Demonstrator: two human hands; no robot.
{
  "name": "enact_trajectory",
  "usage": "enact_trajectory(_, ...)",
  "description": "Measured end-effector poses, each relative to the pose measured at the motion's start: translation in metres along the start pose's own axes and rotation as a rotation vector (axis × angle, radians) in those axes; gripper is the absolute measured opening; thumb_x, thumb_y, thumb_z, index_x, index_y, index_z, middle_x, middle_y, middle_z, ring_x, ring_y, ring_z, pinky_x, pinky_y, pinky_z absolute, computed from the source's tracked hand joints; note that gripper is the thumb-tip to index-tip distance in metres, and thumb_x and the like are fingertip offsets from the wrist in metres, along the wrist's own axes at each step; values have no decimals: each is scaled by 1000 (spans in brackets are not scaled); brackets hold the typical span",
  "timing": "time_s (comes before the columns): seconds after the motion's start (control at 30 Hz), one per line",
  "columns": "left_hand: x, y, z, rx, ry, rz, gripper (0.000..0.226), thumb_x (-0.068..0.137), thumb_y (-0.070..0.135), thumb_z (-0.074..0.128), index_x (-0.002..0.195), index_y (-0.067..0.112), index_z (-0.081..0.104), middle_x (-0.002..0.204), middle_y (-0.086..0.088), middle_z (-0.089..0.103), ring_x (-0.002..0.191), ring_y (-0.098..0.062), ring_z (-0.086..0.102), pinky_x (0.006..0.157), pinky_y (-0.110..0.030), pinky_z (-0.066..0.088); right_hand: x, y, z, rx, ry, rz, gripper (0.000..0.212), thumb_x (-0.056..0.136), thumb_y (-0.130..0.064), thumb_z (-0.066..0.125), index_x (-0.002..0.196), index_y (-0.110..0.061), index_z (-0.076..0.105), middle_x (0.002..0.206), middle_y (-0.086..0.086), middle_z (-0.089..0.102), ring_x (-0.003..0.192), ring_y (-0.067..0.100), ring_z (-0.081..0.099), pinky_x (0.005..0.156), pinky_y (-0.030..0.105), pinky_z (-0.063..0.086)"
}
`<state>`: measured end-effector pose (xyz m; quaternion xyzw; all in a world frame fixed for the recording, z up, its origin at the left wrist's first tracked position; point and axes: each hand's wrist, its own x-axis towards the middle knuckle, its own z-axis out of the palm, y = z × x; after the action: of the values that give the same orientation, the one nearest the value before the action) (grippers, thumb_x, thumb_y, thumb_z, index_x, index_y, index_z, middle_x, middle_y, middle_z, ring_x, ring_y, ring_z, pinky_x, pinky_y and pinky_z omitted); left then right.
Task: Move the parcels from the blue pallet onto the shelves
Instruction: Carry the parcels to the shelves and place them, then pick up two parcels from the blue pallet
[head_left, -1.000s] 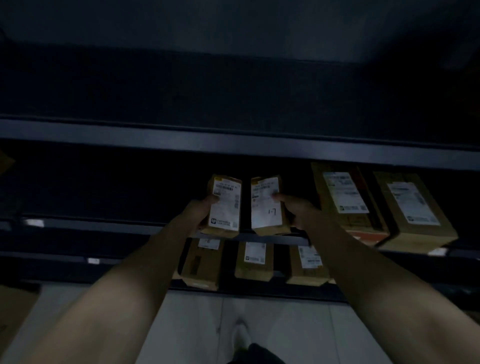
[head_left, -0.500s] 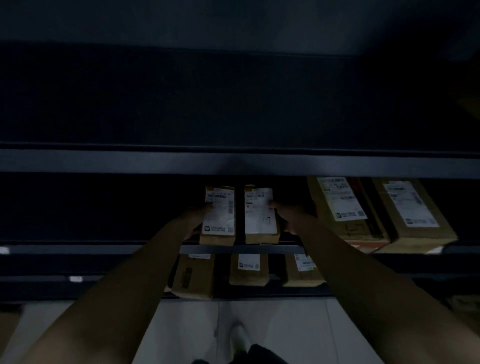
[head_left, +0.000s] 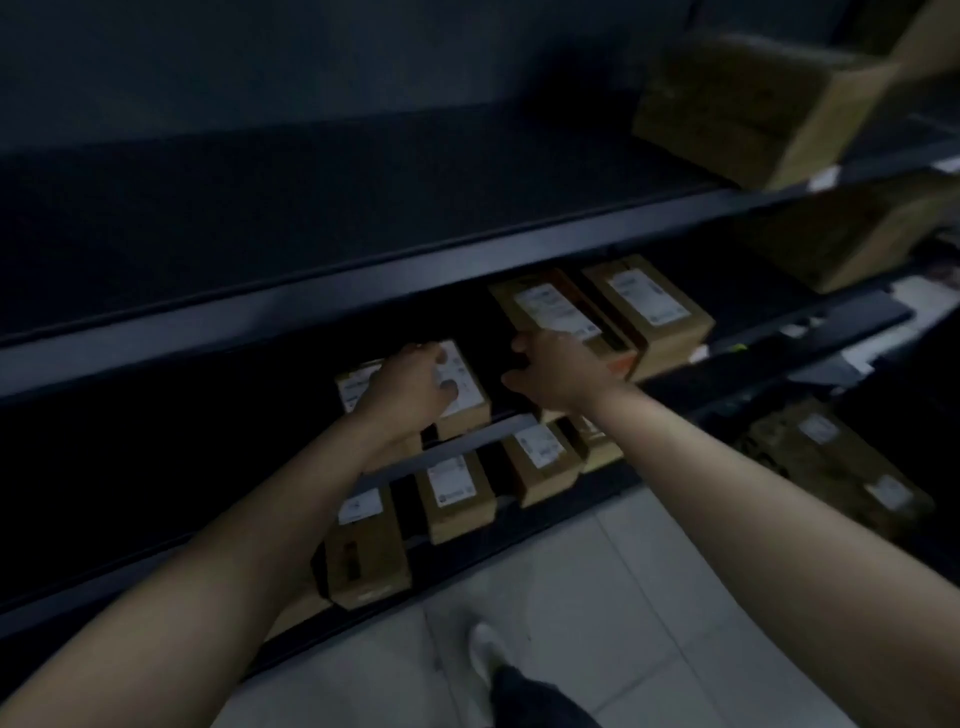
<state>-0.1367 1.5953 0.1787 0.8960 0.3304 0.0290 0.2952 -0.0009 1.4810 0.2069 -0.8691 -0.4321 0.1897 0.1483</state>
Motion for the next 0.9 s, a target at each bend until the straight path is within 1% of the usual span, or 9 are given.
enact_trajectory(0.03, -7, 17, -1, 38, -5, 85, 40, 93, 27, 54, 129, 12, 49, 128, -10, 50, 108, -22, 51, 86, -30, 46, -18, 2, -8, -65, 39, 29, 49, 91, -33, 57, 135, -12, 50, 127, 11, 59, 111, 26, 56, 79, 28, 47)
enact_trajectory(0.1, -20, 53, -3, 106, -4, 266, 37, 92, 26, 55, 126, 11, 53, 125, -11, 50, 111, -25, 49, 90, -34, 45, -55, 8, -26, -178, 117, 106, 43, 89, -32, 59, 127, -12, 53, 122, 11, 58, 110, 30, 54, 84, 34, 47)
enact_trajectory(0.17, -31, 93, -2, 211, -2, 424, 33, 90, 24, 57, 120, 10, 56, 124, -11, 51, 112, -28, 48, 93, -38, 42, -95, 21, -45, -247, 260, 137, 27, 88, -29, 59, 110, -14, 54, 116, 11, 58, 111, 33, 51, 86, 38, 41)
enact_trajectory(0.2, -36, 114, 0, 266, 19, 492, 34, 89, 24, 57, 119, 10, 57, 124, -11, 52, 113, -30, 48, 94, -39, 40, -116, 29, -54, -285, 329, 152, 24, 88, -28, 57, 108, -14, 55, 115, 11, 58, 111, 34, 50, 85, 39, 38)
enact_trajectory(0.33, -67, 203, 18, 384, 171, 802, 36, 88, 28, 57, 122, 15, 54, 120, -10, 53, 112, -32, 48, 92, -46, 37, -202, 65, -90, -434, 518, 301, 38, 87, -36, 56, 118, -14, 56, 117, 11, 58, 113, 35, 49, 87, 43, 38)
enact_trajectory(0.43, -97, 267, 38, 362, 228, 987, 38, 88, 29, 58, 124, 16, 53, 122, -10, 54, 113, -33, 49, 94, -46, 36, -263, 95, -110, -512, 623, 461, 42, 86, -35, 57, 123, -14, 54, 122, 11, 56, 116, 35, 48, 92, 44, 37)
enact_trajectory(0.53, -132, 328, 64, 346, 257, 1156, 37, 88, 27, 57, 122, 14, 54, 121, -12, 55, 112, -34, 49, 92, -45, 35, -327, 130, -123, -550, 697, 602, 46, 89, -34, 57, 130, -13, 51, 129, 11, 52, 120, 34, 45, 98, 44, 35)
enact_trajectory(0.7, -205, 427, 127, 282, 254, 1386, 39, 88, 24, 58, 124, 12, 53, 122, -13, 54, 115, -34, 47, 94, -44, 34, -441, 193, -130, -546, 753, 826, 48, 90, -36, 57, 132, -13, 48, 133, 10, 49, 125, 32, 43, 103, 43, 32)
enact_trajectory(0.9, -320, 547, 236, 165, 114, 1609, 41, 90, 26, 55, 129, 13, 50, 126, -10, 52, 117, -31, 46, 99, -42, 32, -604, 275, -130, -523, 786, 1098, 50, 91, -34, 57, 135, -12, 45, 134, 11, 48, 126, 31, 40, 105, 44, 30)
